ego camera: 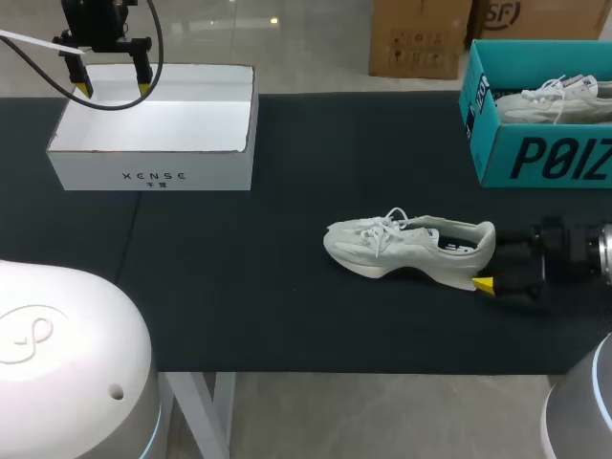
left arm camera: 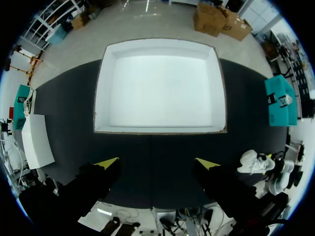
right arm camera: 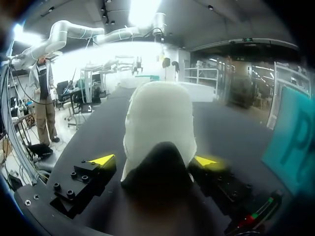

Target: Take the shoe out of the shoebox, open the shoe tongue, remove and reinsert the insole, then place the shoe into the shoebox

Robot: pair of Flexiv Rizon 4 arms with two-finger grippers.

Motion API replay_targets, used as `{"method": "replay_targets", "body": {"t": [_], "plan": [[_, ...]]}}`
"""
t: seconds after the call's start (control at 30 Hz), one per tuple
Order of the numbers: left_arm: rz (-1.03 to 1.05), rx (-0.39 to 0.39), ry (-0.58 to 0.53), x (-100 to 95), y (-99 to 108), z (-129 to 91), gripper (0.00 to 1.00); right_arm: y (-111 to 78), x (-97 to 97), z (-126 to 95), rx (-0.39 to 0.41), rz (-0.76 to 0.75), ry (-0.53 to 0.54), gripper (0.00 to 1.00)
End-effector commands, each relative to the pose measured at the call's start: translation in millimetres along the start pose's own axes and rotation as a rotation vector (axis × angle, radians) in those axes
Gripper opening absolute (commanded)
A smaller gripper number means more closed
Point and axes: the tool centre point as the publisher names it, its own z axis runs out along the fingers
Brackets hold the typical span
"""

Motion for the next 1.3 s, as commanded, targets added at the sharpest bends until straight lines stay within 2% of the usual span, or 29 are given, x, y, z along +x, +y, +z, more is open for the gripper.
{"method": "replay_targets", "body": {"t": [0.03,0.6,1.0,1.3], "plan": [[0.0,0.0,0.0,0.0,0.0,0.0,1.0,-2.6,-1.8,8.4,-0.001,0.001,0.008,1.0],[0.0,0.0,0.0,0.0,0.0,0.0,1.0,-12.0,-10.5,13.3,-0.013,-0.004,-0.008,1.0],[0.0,0.0,0.0,0.0,0.0,0.0,1.0,-7.1,-16.1,21.1,-0.029,-0.027,0.026,1.0],[0.0,0.0,0.0,0.0,0.0,0.0,1.0,-7.2,-17.4,18.0,-0.02,-0.03,0.031,1.0]]}}
